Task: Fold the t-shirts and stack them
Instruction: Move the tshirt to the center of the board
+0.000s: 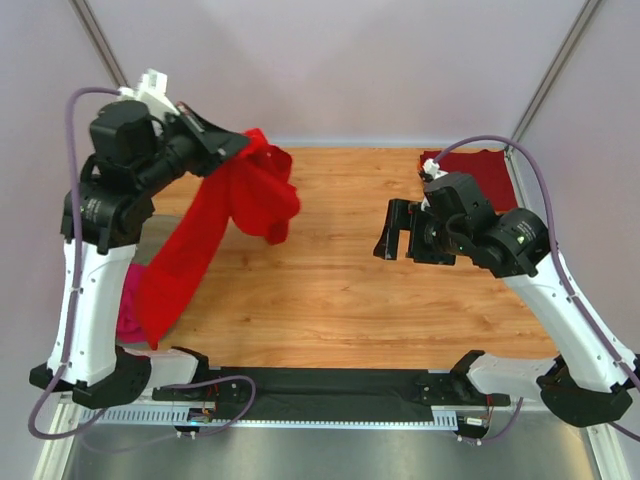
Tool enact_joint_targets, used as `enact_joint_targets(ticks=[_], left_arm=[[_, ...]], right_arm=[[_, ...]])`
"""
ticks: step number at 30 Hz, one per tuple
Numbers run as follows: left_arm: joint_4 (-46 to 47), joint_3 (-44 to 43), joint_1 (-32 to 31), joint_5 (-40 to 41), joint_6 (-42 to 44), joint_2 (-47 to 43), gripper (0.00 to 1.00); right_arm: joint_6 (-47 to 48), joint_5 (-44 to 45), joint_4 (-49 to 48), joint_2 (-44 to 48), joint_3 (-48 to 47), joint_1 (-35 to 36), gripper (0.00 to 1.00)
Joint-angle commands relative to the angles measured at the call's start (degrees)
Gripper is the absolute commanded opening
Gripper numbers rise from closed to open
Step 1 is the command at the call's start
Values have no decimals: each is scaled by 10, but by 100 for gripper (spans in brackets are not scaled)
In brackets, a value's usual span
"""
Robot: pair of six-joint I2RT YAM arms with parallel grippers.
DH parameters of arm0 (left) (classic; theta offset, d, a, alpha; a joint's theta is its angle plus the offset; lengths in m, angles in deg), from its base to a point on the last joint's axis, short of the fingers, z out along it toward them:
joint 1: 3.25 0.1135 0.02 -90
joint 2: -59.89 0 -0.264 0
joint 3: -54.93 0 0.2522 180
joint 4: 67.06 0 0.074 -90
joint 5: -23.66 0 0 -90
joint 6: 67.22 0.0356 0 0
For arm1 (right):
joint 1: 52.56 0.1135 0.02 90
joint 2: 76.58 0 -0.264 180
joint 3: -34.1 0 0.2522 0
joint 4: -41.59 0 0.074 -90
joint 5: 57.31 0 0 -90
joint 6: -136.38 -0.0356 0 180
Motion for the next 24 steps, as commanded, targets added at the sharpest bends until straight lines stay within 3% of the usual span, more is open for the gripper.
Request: enact_joint_targets(ticks=[1, 4, 11, 15, 17, 18, 19, 22, 24], left_arm=[[46, 29, -85, -61, -21, 10, 0], [88, 130, -189, -66, -15, 4, 0], [233, 407, -337, -64, -101, -11, 0], [267, 453, -385, -116, -119, 61, 0], [279, 448, -398, -138, -122, 96, 17], [269, 442, -399, -145, -119, 102, 31], [256, 434, -399, -141, -115, 104, 54], [154, 390, -385, -83, -73, 97, 75], [64, 361, -337, -69, -40, 98, 75]], right_arm=[[-15, 48, 28, -4, -18, 2, 96], [-21, 48, 22, 12, 9, 2, 96], [-49, 69, 27, 56, 61, 2, 96], [-64, 97, 26, 87, 108, 2, 96], [-69, 101, 22, 98, 127, -1, 96], [-71, 102, 18, 100, 136, -7, 96], [-71, 101, 6, 100, 156, -8, 96], [-46, 80, -50, 89, 198, -23, 96], [-19, 43, -98, 68, 219, -32, 96]])
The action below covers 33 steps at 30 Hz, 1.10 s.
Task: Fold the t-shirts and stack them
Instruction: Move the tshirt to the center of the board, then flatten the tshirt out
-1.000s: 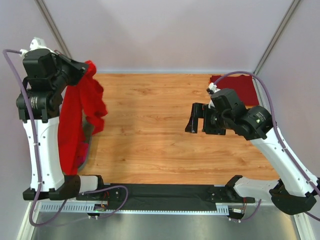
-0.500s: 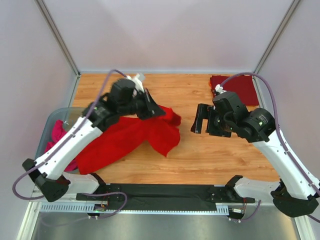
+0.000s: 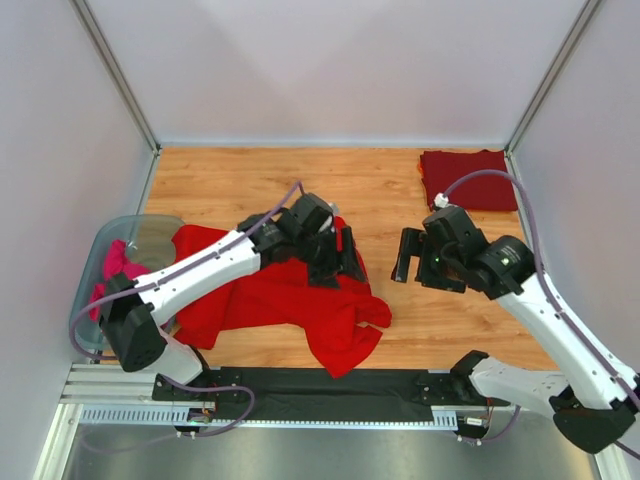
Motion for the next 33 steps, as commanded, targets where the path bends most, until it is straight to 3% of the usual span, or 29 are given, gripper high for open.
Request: enact_joint_targets(ticks=[1, 6, 9, 12, 17, 21, 29, 33], left_arm=[[-126, -62, 85, 33, 56, -30, 75], [-204, -34, 176, 116, 112, -45, 73], [-199, 19, 223, 110, 125, -59, 74], [-171, 62, 261, 81, 129, -66, 75], [-196, 48, 294, 102, 144, -86, 75], [-223, 39, 301, 148, 137, -127, 75], [-247, 28, 314, 152, 128, -196, 76], [-263, 5, 316, 157, 136, -205, 76]], right_arm=[[56, -41, -141, -39, 33, -22, 95], [129, -64, -260, -151, 35, -37, 90], [205, -136, -358, -251, 32, -39, 88], [226, -119, -352, -357, -16, -59, 85], [234, -197, -356, -498, -79, -106, 82], [238, -187, -359, -550, -95, -111, 74], [217, -234, -440, -505, 41, -110, 62], [204, -233, -447, -508, 51, -109, 39]])
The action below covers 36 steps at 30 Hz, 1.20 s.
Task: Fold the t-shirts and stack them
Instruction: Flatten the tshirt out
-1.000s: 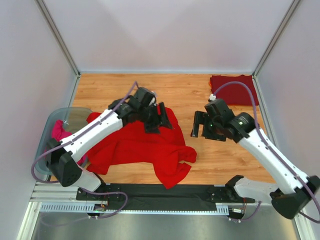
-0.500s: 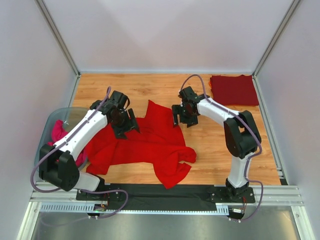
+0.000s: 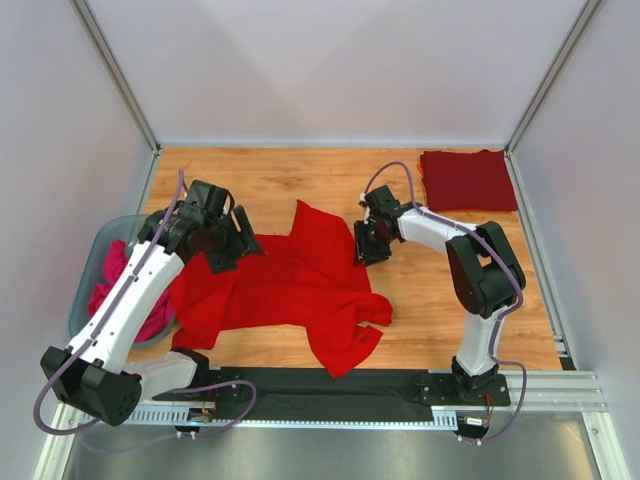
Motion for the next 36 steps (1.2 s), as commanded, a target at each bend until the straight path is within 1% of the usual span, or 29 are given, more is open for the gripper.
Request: enact_joint_targets(ticks=[1, 2, 4, 5, 6, 7, 8, 9, 10, 11, 12, 13, 14, 19, 21, 27, 29, 30, 31, 32, 33, 34, 35, 36], left_arm=[[-10, -29, 5, 5, 10, -18, 76], [3, -27, 5, -7, 6, -25, 76], [44, -23, 6, -17, -7, -45, 76], [52, -28, 6, -24, -10, -46, 76], [55, -34, 6, -26, -11, -43, 76], [52, -47, 6, -26, -11, -39, 76], [47, -54, 6, -27, -8, -32, 76], [32, -70, 7, -26, -4, -21, 75], [23, -79, 7, -23, -2, -14, 75], [9, -88, 8, -17, 4, -7, 74], [-7, -104, 10, -15, 8, 3, 73], [-10, -108, 11, -14, 12, 5, 73], [-9, -110, 11, -10, 17, 7, 73], [-13, -123, 20, -7, 35, 22, 73], [-22, -132, 25, -6, 53, 42, 73], [-33, -142, 41, 15, 90, 111, 73], [-21, -144, 58, 3, 110, 146, 73], [-15, -150, 62, 1, 118, 159, 73], [-10, -155, 67, 3, 134, 173, 73], [-7, -163, 79, 6, 144, 205, 73], [-6, -187, 85, 10, 153, 224, 72], [-11, -199, 92, 20, 160, 243, 72], [-10, -223, 108, 20, 175, 278, 72], [-7, -232, 117, 19, 182, 294, 71]], right_arm=[[-12, -10, -31, -7, 18, 4, 35], [-13, -19, -35, -11, 19, 4, 34], [-12, -33, -32, -25, 13, 3, 23], [-8, -35, -25, -28, -1, 4, 16], [-6, -28, -6, -29, -10, 4, 0], [-6, -12, 10, -29, -18, 5, 0], [-10, 38, 31, -29, -31, 4, 0], [-11, 62, 87, -29, -55, 5, 0], [-10, 80, 116, -25, -62, 4, 0], [-12, 125, 143, -5, -64, 3, 0], [-23, 156, 194, 7, -62, 3, 0], [-28, 198, 216, 24, -46, 3, 0], [-39, 218, 258, 49, -37, 3, 0], [-48, 300, 316, 118, 60, 2, 0], [-53, 316, 328, 148, 81, -5, 0], [-73, 316, 358, 180, 75, -21, 0], [-67, 303, 371, 186, 68, -22, 2], [-66, 303, 377, 189, 50, -22, 9], [-63, 298, 381, 191, 40, -24, 13], [-53, 293, 382, 197, 25, -29, 17], [-46, 286, 376, 199, -4, -32, 25], [-36, 263, 367, 199, -23, -36, 30], [-11, 250, 337, 197, -37, -46, 37], [0, 237, 322, 190, -49, -51, 39]])
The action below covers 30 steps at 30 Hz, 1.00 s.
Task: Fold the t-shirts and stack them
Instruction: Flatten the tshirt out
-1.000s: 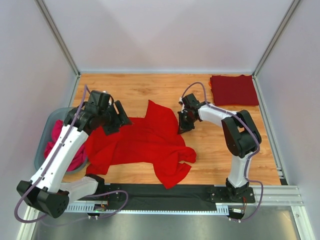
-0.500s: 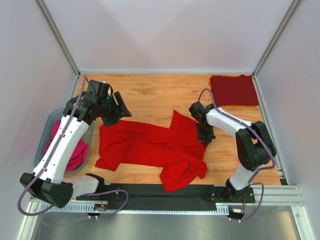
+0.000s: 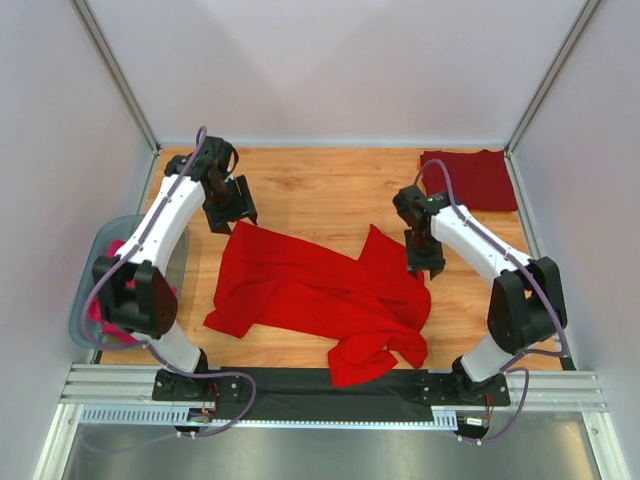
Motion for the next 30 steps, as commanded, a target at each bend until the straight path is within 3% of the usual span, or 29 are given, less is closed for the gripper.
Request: enact_joint_targets(ticks=[1, 5, 14, 18, 30], left_arm=[[17, -60, 35, 11, 61, 53, 71], [47, -97, 67, -2, 102, 134, 68], [107, -133, 77, -42, 188, 253, 62], [131, -134, 77, -67, 207, 288, 61], [131, -171, 79, -36, 226, 358, 60]], right_arm=[[51, -55, -61, 13, -87, -23, 40], [93, -110, -131, -48, -154, -64, 41], [121, -179, -157, -186, -270, -103, 41], [122, -196, -176, -193, -271, -105, 41], [146, -194, -219, -232, -277, -112, 41]])
